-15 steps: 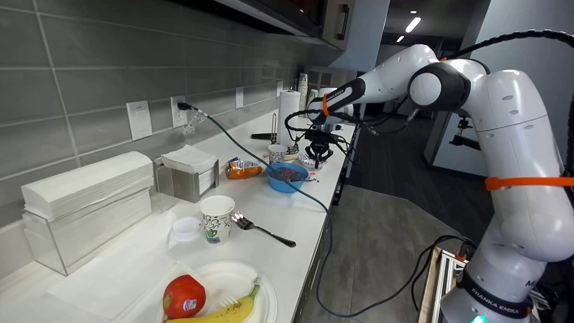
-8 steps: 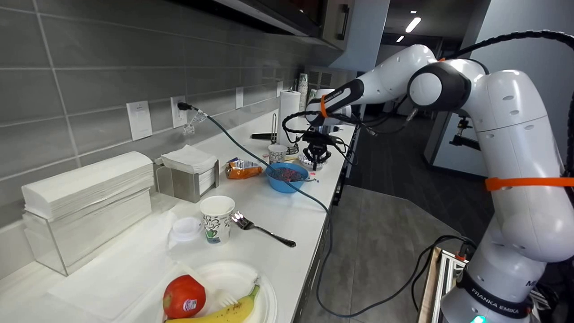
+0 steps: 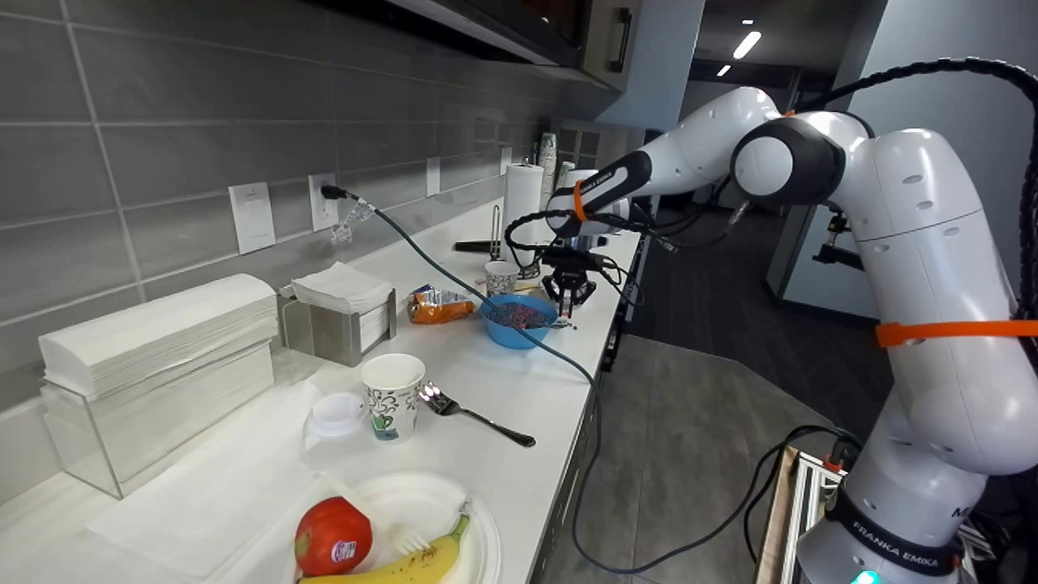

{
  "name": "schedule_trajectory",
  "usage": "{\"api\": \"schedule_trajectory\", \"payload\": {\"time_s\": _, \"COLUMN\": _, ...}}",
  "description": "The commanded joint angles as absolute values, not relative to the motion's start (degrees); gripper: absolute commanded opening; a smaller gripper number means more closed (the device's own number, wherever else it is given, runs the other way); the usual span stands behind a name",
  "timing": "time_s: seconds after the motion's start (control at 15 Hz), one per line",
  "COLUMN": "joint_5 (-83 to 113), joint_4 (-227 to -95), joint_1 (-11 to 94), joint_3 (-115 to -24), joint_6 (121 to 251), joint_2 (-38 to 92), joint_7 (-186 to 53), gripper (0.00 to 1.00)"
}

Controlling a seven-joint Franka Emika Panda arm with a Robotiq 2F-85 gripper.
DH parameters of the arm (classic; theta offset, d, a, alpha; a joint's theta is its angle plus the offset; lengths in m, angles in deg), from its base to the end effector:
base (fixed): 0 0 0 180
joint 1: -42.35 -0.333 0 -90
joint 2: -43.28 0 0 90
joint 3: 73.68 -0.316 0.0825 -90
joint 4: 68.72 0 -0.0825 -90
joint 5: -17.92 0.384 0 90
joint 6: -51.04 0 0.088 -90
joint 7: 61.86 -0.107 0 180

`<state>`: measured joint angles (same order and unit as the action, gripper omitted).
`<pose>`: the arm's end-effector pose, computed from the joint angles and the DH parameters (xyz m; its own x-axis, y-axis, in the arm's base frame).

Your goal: Pick up some cereal from the counter and put it in the blue bowl.

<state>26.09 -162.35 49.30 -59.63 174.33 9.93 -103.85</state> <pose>0.6445 -0.2197 0.2835 0.4129 -0.9106 -0.0205 -0.9095 -0.4134 0.0432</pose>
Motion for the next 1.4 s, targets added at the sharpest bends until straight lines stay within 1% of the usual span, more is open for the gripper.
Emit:
{"api": "schedule_trajectory", "payload": {"time_s": 0.0, "joint_5": 25.06, "joint_4": -163.01, "joint_1": 49.05, "joint_3": -59.79, "joint_6": 174.26, "joint_2": 9.80, "joint_7": -105.09, "gripper": 0.22}}
{"api": "schedule_trajectory", "payload": {"time_s": 0.07, "joint_5": 24.99, "joint_4": -163.11, "joint_1": 49.02, "joint_3": -59.76, "joint_6": 174.25, "joint_2": 9.78, "joint_7": -105.09, "gripper": 0.20}}
{"api": "schedule_trajectory", "payload": {"time_s": 0.13, "joint_5": 24.84, "joint_4": -163.24, "joint_1": 48.95, "joint_3": -59.68, "joint_6": 174.17, "joint_2": 9.78, "joint_7": -105.18, "gripper": 0.20}}
{"api": "schedule_trajectory", "payload": {"time_s": 0.2, "joint_5": 24.78, "joint_4": -163.42, "joint_1": 48.95, "joint_3": -59.67, "joint_6": 174.18, "joint_2": 9.85, "joint_7": -105.16, "gripper": 0.18}}
{"api": "schedule_trajectory", "payload": {"time_s": 0.33, "joint_5": 24.58, "joint_4": -163.85, "joint_1": 48.93, "joint_3": -59.57, "joint_6": 174.15, "joint_2": 10.06, "joint_7": -105.24, "gripper": 0.18}}
{"api": "schedule_trajectory", "payload": {"time_s": 0.73, "joint_5": 24.09, "joint_4": -164.64, "joint_1": 48.83, "joint_3": -59.51, "joint_6": 174.13, "joint_2": 10.29, "joint_7": -105.27, "gripper": 0.23}}
{"api": "schedule_trajectory", "payload": {"time_s": 0.8, "joint_5": 24.02, "joint_4": -164.69, "joint_1": 48.79, "joint_3": -59.52, "joint_6": 174.13, "joint_2": 10.31, "joint_7": -105.26, "gripper": 0.21}}
{"api": "schedule_trajectory", "payload": {"time_s": 0.87, "joint_5": 23.91, "joint_4": -164.75, "joint_1": 48.76, "joint_3": -59.52, "joint_6": 174.23, "joint_2": 10.32, "joint_7": -105.21, "gripper": 0.22}}
{"api": "schedule_trajectory", "payload": {"time_s": 0.93, "joint_5": 23.85, "joint_4": -164.81, "joint_1": 48.72, "joint_3": -59.53, "joint_6": 174.21, "joint_2": 10.33, "joint_7": -105.21, "gripper": 0.20}}
{"api": "schedule_trajectory", "payload": {"time_s": 1.0, "joint_5": 23.80, "joint_4": -164.92, "joint_1": 48.69, "joint_3": -59.59, "joint_6": 174.19, "joint_2": 10.37, "joint_7": -105.07, "gripper": 0.22}}
{"api": "schedule_trajectory", "payload": {"time_s": 1.07, "joint_5": 23.62, "joint_4": -165.07, "joint_1": 48.57, "joint_3": -59.58, "joint_6": 174.32, "joint_2": 10.41, "joint_7": -105.04, "gripper": 0.20}}
{"api": "schedule_trajectory", "payload": {"time_s": 1.13, "joint_5": 23.46, "joint_4": -165.32, "joint_1": 48.48, "joint_3": -59.63, "joint_6": 174.44, "joint_2": 10.49, "joint_7": -104.91, "gripper": 0.22}}
{"api": "schedule_trajectory", "payload": {"time_s": 1.33, "joint_5": 22.65, "joint_4": -165.88, "joint_1": 48.19, "joint_3": -59.56, "joint_6": 174.90, "joint_2": 10.58, "joint_7": -105.03, "gripper": 0.21}}
